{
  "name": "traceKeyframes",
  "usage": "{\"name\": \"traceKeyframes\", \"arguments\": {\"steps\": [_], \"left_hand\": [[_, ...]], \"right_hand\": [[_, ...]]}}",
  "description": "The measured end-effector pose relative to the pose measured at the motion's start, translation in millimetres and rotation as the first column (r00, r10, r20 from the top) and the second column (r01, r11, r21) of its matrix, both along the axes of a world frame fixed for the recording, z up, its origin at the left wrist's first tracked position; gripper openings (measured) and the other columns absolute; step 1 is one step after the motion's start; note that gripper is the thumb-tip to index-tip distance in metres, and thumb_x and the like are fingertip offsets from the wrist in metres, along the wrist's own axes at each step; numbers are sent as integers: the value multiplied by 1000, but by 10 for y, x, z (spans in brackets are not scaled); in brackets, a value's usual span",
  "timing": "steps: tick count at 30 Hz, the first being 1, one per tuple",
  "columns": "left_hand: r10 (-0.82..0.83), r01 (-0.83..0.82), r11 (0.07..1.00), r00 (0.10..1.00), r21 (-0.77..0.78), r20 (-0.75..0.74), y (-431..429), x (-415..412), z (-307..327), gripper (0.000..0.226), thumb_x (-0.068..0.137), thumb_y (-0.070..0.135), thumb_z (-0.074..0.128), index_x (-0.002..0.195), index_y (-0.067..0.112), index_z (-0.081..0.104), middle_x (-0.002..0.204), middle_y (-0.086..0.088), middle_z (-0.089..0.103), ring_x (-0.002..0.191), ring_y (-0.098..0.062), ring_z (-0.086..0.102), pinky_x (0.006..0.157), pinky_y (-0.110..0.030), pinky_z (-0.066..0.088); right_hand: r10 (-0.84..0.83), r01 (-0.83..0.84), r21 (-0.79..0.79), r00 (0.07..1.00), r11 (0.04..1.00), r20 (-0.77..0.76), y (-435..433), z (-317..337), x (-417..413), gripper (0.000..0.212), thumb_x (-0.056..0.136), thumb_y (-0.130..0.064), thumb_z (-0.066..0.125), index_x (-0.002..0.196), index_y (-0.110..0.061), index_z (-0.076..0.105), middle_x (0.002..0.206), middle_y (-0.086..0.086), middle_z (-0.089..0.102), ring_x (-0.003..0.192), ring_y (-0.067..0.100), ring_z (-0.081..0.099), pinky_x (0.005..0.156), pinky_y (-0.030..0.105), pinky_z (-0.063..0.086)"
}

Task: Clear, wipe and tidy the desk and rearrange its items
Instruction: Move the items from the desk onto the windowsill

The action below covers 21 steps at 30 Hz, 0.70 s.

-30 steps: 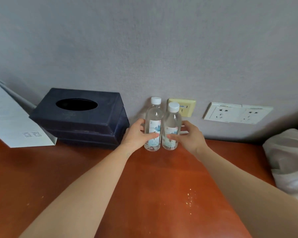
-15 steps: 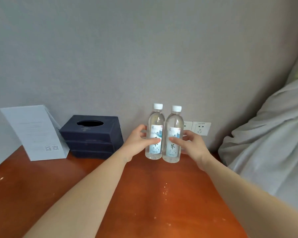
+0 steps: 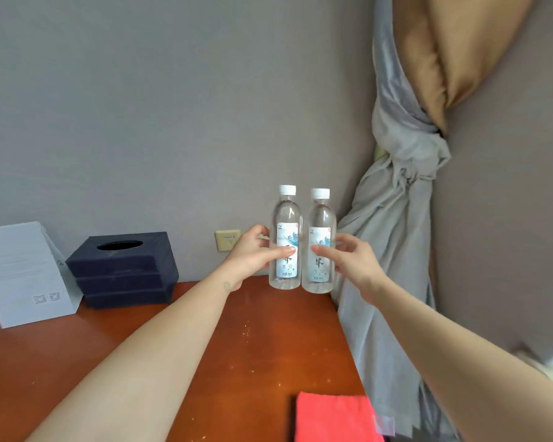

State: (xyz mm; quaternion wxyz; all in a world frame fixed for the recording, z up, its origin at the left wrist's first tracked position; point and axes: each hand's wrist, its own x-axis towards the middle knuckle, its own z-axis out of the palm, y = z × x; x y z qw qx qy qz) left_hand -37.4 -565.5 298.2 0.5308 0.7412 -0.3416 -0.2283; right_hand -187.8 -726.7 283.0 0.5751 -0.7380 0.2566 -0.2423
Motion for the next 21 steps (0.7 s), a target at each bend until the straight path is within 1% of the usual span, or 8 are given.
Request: {"name": "traceKeyframes", "arguments": {"steps": [3, 5, 8, 11, 13, 15, 19, 21], "left_hand": [[-80, 79, 997, 997, 10, 18, -119, -244, 72, 54, 73, 36, 86, 111, 18, 53, 108, 0, 73, 99, -12, 71, 91, -39, 57], [-142, 142, 990, 990, 6, 16, -181, -437, 107, 51, 75, 32, 85, 112, 17, 53, 108, 1, 73, 98, -10, 70, 87, -33, 57], [-237, 237, 971, 971, -20, 7, -244, -748, 129, 46, 78, 24, 83, 113, 16, 54, 107, 0, 71, 88, -4, 70, 67, -18, 55], [-361, 360, 933, 933, -17, -5, -272, -1053, 122, 62, 71, 33, 88, 123, 18, 57, 112, -2, 71, 99, -10, 70, 88, -32, 57], [-435, 435, 900, 900, -8, -11, -296, -1292, 110, 71, 67, 38, 90, 128, 18, 57, 115, -1, 70, 105, -11, 68, 94, -36, 55], [-508, 508, 861, 861, -19, -6, -296, -1591, 107, 56, 74, 31, 86, 121, 21, 60, 114, -1, 70, 106, -12, 68, 90, -32, 56], [-648, 647, 762, 762, -28, 3, -293, -2251, 85, 42, 77, 20, 84, 112, 22, 60, 107, 2, 69, 99, -7, 68, 72, -19, 55], [-714, 714, 700, 700, -23, -6, -324, -2589, 60, 43, 77, 17, 84, 114, 15, 60, 108, -2, 71, 100, -11, 69, 68, -19, 56]], "right_hand": [[-97, 97, -10, 995, 995, 0, -13, 48, -391, 43, 68, -49, 83, 103, -31, 66, 102, -4, 71, 99, 11, 67, 91, 34, 53], [-170, 170, -20, 985, 985, -2, 41, 87, -660, 61, 59, -58, 84, 108, -29, 63, 107, -2, 68, 101, 12, 65, 94, 38, 52], [-279, 279, -5, 960, 960, 16, 171, 103, -1067, 91, 44, -70, 84, 120, -24, 63, 111, 1, 69, 103, 15, 67, 93, 43, 55], [-379, 379, -17, 925, 925, 35, 395, 138, -1535, 63, 51, -62, 83, 103, -28, 69, 98, -3, 73, 96, 15, 70, 89, 40, 56], [-451, 452, -23, 891, 892, 38, 554, 138, -1863, 50, 55, -57, 82, 94, -28, 72, 90, -3, 75, 89, 15, 72, 87, 43, 57], [-524, 525, -21, 851, 851, 38, 696, 119, -2198, 47, 57, -55, 83, 94, -27, 71, 87, 0, 74, 87, 16, 72, 87, 45, 57], [-649, 648, -41, 761, 760, -5, 1007, 103, -2896, 72, 51, -61, 83, 110, -23, 67, 97, 0, 73, 90, 14, 71, 87, 44, 58], [-708, 707, -44, 707, 706, -11, 1184, 118, -3263, 59, 62, -51, 85, 110, -21, 66, 96, -2, 73, 91, 13, 71, 86, 39, 58]]}}
